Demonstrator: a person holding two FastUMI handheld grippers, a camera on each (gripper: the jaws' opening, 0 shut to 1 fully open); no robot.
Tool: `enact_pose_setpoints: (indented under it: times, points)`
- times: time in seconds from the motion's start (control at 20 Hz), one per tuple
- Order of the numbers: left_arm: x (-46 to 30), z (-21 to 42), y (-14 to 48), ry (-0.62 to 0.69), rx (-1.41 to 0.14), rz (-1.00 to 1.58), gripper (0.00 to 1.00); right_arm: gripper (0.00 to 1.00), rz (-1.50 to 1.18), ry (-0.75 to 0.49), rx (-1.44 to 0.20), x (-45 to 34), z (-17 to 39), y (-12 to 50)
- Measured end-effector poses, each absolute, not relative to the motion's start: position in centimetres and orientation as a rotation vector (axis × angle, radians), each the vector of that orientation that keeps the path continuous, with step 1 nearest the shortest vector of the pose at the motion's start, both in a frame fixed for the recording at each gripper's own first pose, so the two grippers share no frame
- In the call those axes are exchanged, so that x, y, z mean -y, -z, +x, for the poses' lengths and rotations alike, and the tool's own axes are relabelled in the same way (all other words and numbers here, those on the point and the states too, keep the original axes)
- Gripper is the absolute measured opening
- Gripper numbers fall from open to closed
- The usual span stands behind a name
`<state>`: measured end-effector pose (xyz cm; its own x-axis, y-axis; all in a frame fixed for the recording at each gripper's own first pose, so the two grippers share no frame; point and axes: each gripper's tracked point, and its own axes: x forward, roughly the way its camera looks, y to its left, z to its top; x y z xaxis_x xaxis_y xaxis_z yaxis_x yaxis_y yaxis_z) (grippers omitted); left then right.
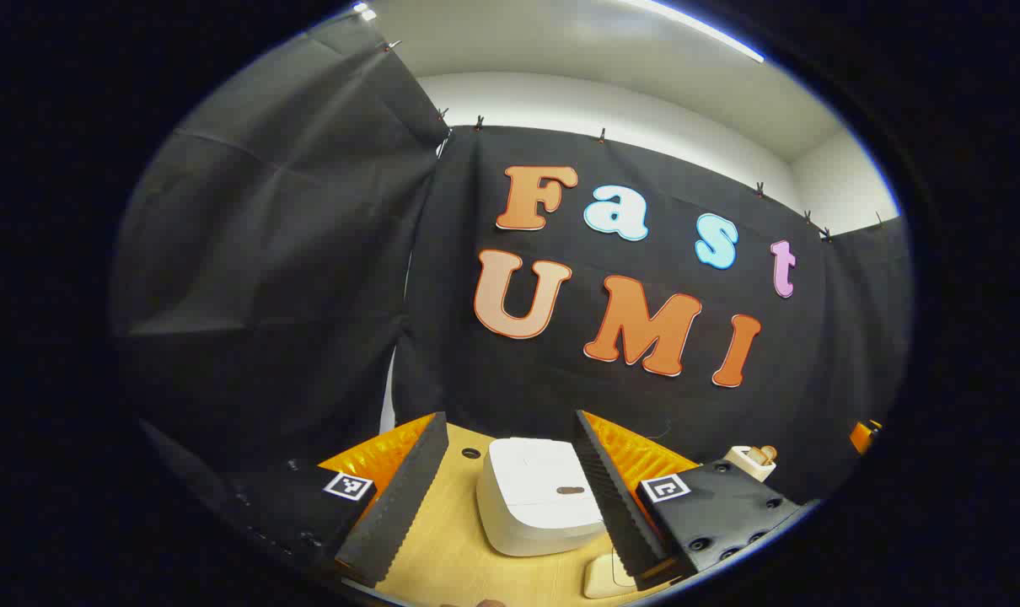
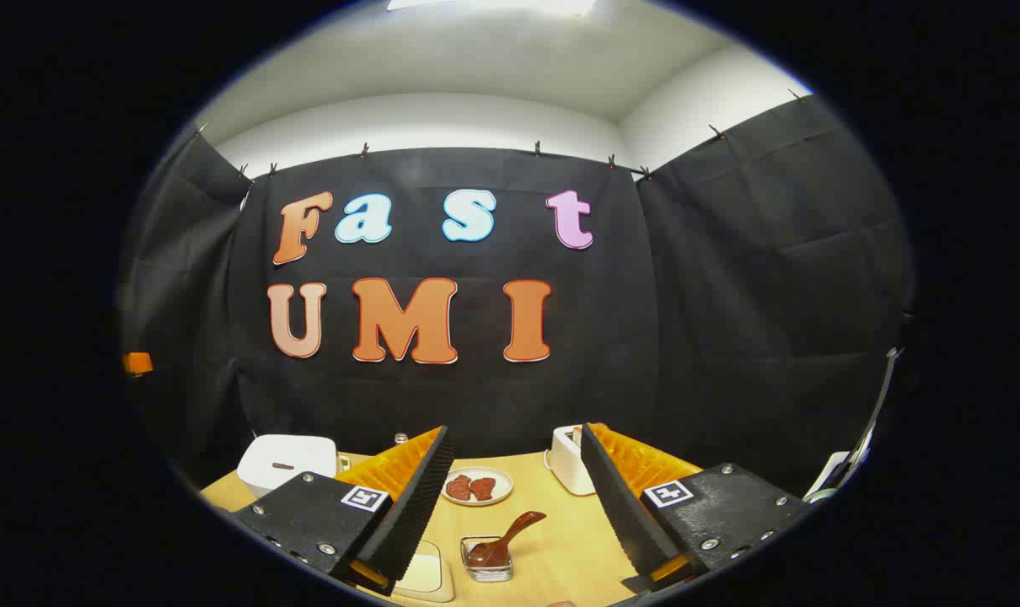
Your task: Close the left gripper, press the button to open the rice cooker; take a wooden spoon from the chopstick holder with the right hand, scoop a spoonful of rice and pour it into the rice cooker, then put the wooden spoon back into the chopstick holder.
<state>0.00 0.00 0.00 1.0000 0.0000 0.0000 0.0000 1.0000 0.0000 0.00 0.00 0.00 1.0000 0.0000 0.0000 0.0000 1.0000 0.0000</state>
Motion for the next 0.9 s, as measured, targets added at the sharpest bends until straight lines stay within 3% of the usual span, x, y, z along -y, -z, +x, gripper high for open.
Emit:
enact_pose_setpoints:
  times: [0.05,0.25,0.9]
  points:
    - [0.5,-0.2,0.0,0.010,0.003,0.020,1.00,0.95,0.008,-0.001,-0.012,0.0,0.1,0.3]
    - [3.1,-0.8,0.5,0.089,0.008,0.038,1.00,0.95,0.030,-0.018,-0.046,-0.2,0.5,1.6]
    - [6.8,0.0,2.3,0.115,-0.028,0.142,1.00,0.95,-0.012,0.025,-0.051,2.5,0.4,1.8]
